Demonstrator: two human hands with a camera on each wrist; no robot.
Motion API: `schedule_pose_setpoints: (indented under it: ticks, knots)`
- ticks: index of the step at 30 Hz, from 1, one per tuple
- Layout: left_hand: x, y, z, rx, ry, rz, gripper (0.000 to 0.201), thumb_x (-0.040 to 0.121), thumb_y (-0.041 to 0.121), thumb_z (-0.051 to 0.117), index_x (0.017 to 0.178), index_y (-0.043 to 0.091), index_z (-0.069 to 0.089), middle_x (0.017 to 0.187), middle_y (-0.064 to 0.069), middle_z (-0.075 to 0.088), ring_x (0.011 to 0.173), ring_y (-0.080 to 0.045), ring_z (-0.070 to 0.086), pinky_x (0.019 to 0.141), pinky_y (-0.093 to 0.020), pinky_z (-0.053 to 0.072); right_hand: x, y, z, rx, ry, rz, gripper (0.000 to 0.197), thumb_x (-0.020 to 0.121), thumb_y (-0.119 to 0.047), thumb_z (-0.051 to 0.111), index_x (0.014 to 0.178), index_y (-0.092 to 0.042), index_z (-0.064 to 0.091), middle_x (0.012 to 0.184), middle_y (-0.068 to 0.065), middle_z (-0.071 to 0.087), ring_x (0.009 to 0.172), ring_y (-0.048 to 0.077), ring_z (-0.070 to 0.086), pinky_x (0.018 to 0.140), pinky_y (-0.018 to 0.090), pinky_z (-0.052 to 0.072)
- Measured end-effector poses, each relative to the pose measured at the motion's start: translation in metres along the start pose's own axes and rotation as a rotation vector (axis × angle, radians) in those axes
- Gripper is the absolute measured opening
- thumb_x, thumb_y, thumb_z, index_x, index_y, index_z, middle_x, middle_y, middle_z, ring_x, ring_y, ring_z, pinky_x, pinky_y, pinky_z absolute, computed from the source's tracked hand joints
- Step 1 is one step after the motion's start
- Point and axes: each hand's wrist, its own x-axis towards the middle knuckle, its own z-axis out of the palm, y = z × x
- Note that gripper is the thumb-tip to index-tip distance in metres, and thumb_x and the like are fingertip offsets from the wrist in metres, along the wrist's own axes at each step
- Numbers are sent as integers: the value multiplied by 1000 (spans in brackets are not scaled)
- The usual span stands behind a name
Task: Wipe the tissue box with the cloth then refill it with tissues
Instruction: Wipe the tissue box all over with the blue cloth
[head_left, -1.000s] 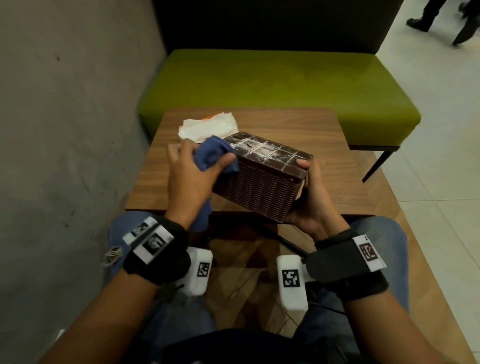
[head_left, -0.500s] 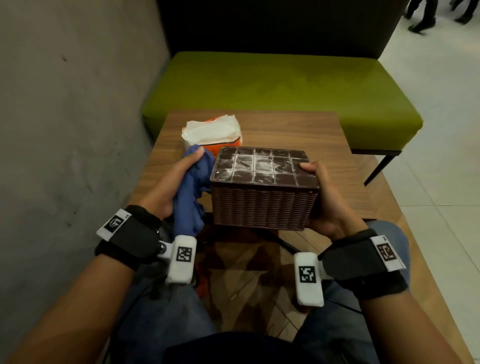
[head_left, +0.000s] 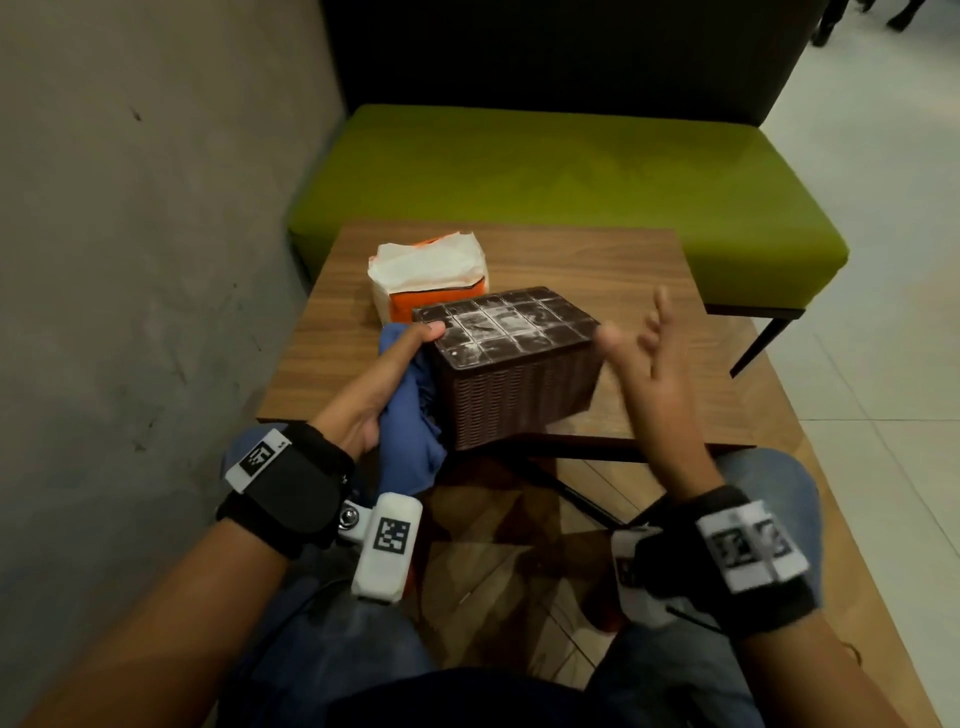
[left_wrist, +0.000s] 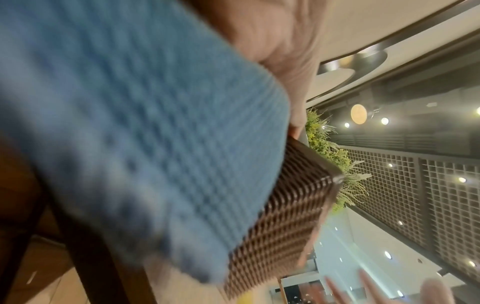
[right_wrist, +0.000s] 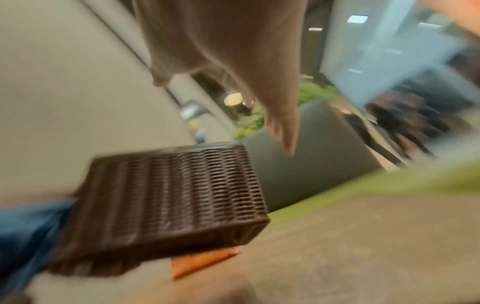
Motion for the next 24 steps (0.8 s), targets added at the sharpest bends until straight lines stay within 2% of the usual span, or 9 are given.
schedule_pose_setpoints:
  ticks: [2,4,9,13,15,17,19,21,24]
  knots:
    - [0,3,6,-16,29,12,33,87,34,59,110,11,64,102,-13,71,84,-24,69,80,-33,54,-16,1,16,-396,-1,-457,111,65,-70,68,152,-24,16,158,7,19,146,21,20,119,36,20]
    - [-2,4,14,-15,16,32,38,86,34,59,114,10,63,106,-15,70,88,-26,69,77,-33,56,-24,11,39,-744,-91,-674,120,62,-64,75,153,-26,8,160,11,8,149,28,8,118,55,13]
    - [-12,5,28,-60,-114,21,26,89,35,56,99,13,67,91,-9,74,78,-18,72,68,-25,58,-16,25,66,-684,65,-647,96,70,-47,76,144,-21,20,148,8,22,143,30,18,107,70,23]
    - [-9,12,22,139,2,36,46,82,51,58,93,6,60,83,-15,64,67,-15,63,59,-23,49,-3,23,47,-449,115,-636,87,69,-47,76,133,-7,33,132,18,42,129,31,35,107,52,32]
    - [2,12,15,118,273,180,30,91,38,54,81,10,50,75,-11,51,52,-5,58,49,-16,44,2,25,36,-431,97,-603,88,66,-42,78,132,-3,35,130,19,45,126,31,38,107,48,32]
    - [1,17,10,222,414,418,13,93,27,51,84,24,41,83,-1,47,69,-10,61,59,-26,48,5,29,31,-450,64,-582,89,62,-37,79,132,-1,37,129,19,46,124,33,41,105,46,33]
    - [-16,23,20,348,278,709,15,91,24,53,94,32,40,94,6,50,90,-18,60,71,-32,50,5,30,31,-437,42,-567,90,60,-38,78,132,-2,37,127,16,47,121,30,43,105,41,34]
    - [-35,27,42,447,93,932,20,88,21,61,100,25,45,95,11,53,90,-3,57,75,-18,47,4,29,34,-410,37,-556,91,61,-44,77,131,0,39,126,13,47,120,20,41,105,30,32]
    - [-38,20,71,777,-28,1043,22,81,24,71,93,18,52,88,5,56,83,-5,56,72,-23,46,1,24,40,-386,28,-532,92,65,-54,72,133,0,41,122,-2,39,115,5,30,100,21,27]
